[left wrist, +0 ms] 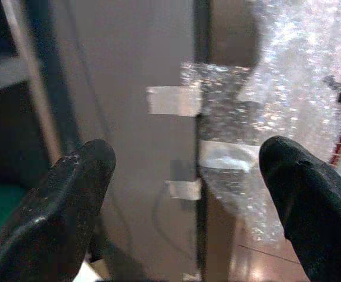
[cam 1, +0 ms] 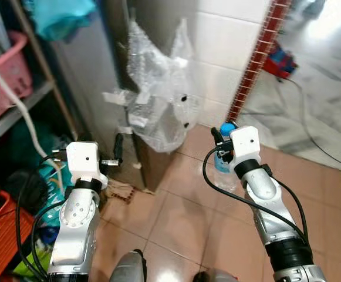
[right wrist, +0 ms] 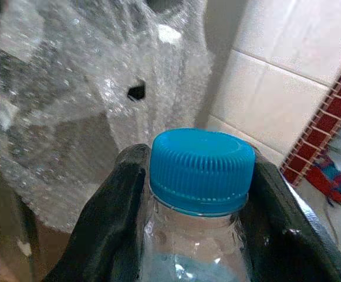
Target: Restocking fridge
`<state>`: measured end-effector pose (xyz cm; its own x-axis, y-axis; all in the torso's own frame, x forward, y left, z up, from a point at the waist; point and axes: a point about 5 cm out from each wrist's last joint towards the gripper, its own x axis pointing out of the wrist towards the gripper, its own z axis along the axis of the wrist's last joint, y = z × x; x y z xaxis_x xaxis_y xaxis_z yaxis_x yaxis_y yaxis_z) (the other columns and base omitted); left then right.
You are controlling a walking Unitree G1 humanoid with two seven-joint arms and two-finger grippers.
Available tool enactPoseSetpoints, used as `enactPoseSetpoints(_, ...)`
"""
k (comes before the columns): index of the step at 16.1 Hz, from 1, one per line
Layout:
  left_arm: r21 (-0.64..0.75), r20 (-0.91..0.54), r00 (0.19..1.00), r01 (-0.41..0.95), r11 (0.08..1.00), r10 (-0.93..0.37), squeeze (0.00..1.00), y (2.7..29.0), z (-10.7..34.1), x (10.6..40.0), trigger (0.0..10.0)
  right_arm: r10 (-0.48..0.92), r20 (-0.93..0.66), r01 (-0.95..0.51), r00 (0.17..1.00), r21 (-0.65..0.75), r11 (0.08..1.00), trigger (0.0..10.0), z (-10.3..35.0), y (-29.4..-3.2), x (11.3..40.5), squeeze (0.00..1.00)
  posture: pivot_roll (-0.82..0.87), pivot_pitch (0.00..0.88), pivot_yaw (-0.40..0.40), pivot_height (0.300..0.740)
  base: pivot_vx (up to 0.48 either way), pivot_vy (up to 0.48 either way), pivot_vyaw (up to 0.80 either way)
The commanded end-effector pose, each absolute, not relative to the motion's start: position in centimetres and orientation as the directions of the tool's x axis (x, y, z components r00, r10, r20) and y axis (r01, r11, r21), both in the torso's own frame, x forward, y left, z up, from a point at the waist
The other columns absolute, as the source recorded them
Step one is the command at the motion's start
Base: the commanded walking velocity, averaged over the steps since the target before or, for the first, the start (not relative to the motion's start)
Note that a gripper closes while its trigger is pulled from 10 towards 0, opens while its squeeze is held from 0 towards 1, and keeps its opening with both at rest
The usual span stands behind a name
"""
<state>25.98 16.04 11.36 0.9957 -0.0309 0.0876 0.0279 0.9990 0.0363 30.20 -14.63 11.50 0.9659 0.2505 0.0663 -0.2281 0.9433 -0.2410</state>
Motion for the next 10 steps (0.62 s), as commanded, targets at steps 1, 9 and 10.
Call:
enactPoseSetpoints(1, 0.037, 0.092, 0.995, 0.034, 0.999, -0.037, 0.00, 16.07, 11.39, 25.87, 10.0, 0.250, 0.106, -0.219, 0.962, -0.242, 0.945, 10.0, 12.35, -14.68, 30.33, 0.00, 0.05, 0.080, -0.022, 0.740, 0.247, 0.000, 0.00)
enactPoseSetpoints(9, 0.033, 0.092, 0.995, 0.040, 0.999, -0.042, 0.00, 15.95, 11.35, 25.70, 10.0, 0.258, 0.112, -0.225, 0.960, -0.244, 0.943, 10.0, 12.32, -14.80, 29.81, 0.00, 0.05, 0.080, -0.025, 0.740, 0.269, 0.000, 0.00)
enactPoseSetpoints(10, 0.032, 0.085, 0.995, 0.046, 0.998, -0.049, 0.00, 15.91, 11.22, 25.47, 10.0, 0.257, 0.115, -0.227, 0.960, -0.225, 0.948, 10.0, 12.22, -14.87, 29.39, 0.00, 0.05, 0.079, -0.024, 0.740, 0.262, 0.000, 0.00)
